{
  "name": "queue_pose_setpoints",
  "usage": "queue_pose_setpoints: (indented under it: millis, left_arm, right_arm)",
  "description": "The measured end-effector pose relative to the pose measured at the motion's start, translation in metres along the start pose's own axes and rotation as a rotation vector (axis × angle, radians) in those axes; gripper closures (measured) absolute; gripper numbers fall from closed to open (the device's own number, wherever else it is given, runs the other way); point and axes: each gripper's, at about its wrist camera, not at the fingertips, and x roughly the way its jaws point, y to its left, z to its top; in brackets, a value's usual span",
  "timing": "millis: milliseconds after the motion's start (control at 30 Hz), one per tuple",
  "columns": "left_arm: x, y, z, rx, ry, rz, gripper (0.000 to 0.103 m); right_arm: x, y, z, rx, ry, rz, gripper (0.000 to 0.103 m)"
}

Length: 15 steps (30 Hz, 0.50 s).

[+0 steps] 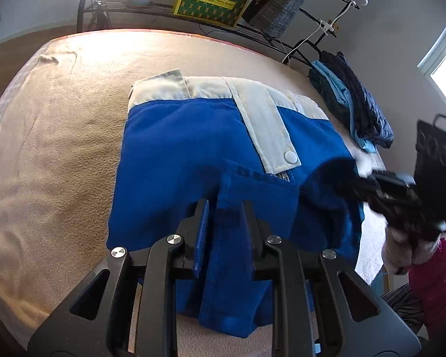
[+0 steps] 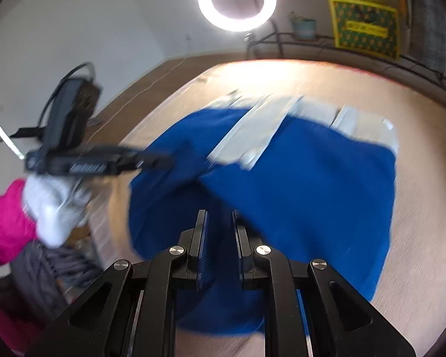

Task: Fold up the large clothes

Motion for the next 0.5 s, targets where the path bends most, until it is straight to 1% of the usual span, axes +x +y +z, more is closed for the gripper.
queue_pose_setpoints:
  millis: [67,133,167,200,267,300,433,500]
  left_arm:
    - [0.0,0.001,0.0,0.006,-0.007,0.009,0.084]
    - [0.0,0.002,0.001,0.015,-0.016,0.015,0.082]
    - [-0.001,0.002,0.002,0.022,-0.022,0.023,0.081]
    - [-0.001,0.003,0.002,0.023,-0.025,0.029,0.081]
    - [-0.004,0.008,0.004,0.008,-0.03,0.031,0.081]
    - [-0.009,0.01,0.005,-0.001,-0.043,0.03,0.081]
    - [-0.024,0.009,0.003,0.002,-0.078,0.002,0.081]
    - [-0.027,0.004,0.0,0.023,-0.085,0.006,0.081]
  right_arm:
    - [0.01,-0.015,0.006,0.037,-0.008,-0.056,0.089]
    - [0.029,-0.028,0.006,0.073,0.043,-0.051,0.089]
    - [0.036,-0.03,0.005,0.069,0.059,-0.051,0.089]
    - [0.04,-0.026,0.003,0.043,0.063,-0.07,0.089]
    - [0.039,-0.017,0.006,-0.011,0.066,-0.101,0.089]
    - [0.033,-0.014,0.006,-0.013,0.06,-0.102,0.089]
    - [-0.004,-0.014,-0.002,0.073,0.011,-0.003,0.089]
    - [-0.022,-0.011,-0.01,0.084,-0.01,0.019,0.087]
